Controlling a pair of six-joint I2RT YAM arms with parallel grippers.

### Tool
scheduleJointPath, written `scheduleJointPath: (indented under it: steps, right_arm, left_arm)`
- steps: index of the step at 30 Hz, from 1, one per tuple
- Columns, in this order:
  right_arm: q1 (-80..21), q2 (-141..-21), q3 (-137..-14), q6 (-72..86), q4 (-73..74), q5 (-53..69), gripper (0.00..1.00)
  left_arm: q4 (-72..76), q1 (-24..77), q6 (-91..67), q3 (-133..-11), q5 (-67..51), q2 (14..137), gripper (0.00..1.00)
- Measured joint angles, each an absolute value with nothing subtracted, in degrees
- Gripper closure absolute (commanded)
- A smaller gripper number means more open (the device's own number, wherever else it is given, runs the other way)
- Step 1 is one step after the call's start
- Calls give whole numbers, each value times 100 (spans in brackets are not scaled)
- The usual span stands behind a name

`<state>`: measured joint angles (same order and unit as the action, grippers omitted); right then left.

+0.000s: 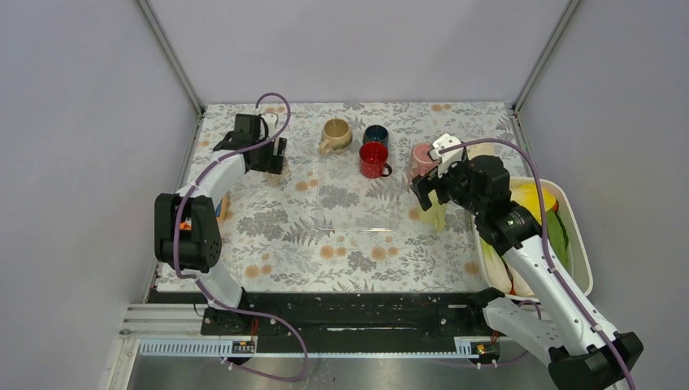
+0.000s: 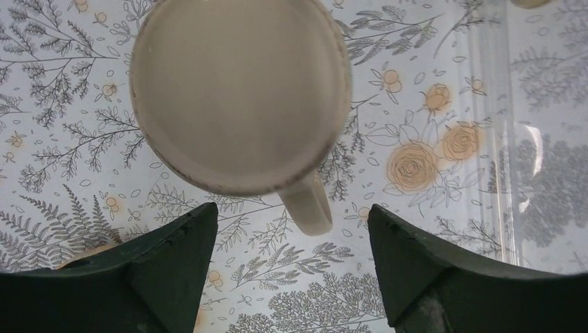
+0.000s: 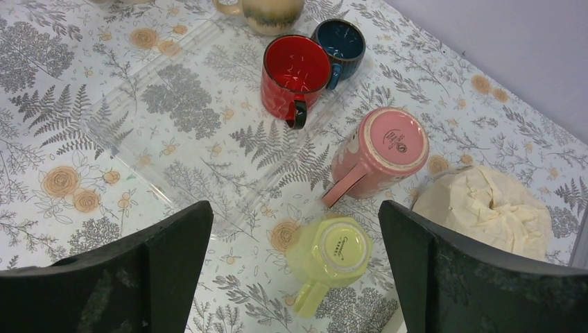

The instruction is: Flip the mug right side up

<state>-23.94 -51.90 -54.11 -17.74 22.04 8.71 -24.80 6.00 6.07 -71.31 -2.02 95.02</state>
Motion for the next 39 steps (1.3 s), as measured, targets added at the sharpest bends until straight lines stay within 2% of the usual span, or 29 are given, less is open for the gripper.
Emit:
scheduleJointPath:
  steps: [13, 21, 26, 29, 32, 39]
  right_arm:
    - [-2346, -4950, -4923, -1669, 1555, 1129, 1]
    - [-2215, -4790, -4753, -1599, 1393, 1321, 1]
    - [-2198, -4788, -4753, -1555, 1308, 1376, 1]
    - [-2196, -4786, -4753, -1531, 1306, 1433, 1]
    - [-2193, -4786, -4727, -1514, 1269, 1459, 1]
    - [-2185, -4805, -4711, -1452, 1249, 1496, 3]
  left_arm:
    - [-2637, 556, 134, -7644, 67, 10134, 48]
    - [-2738, 550, 95, -7693, 64, 10342, 51]
    - [-2742, 530, -19, -7693, 60, 10361, 60]
    - [-2742, 521, -71, -7693, 40, 10361, 73]
    - [-2759, 502, -99, -7714, 51, 10363, 99]
    - [-2904, 427, 3, -7806, -209, 10363, 100]
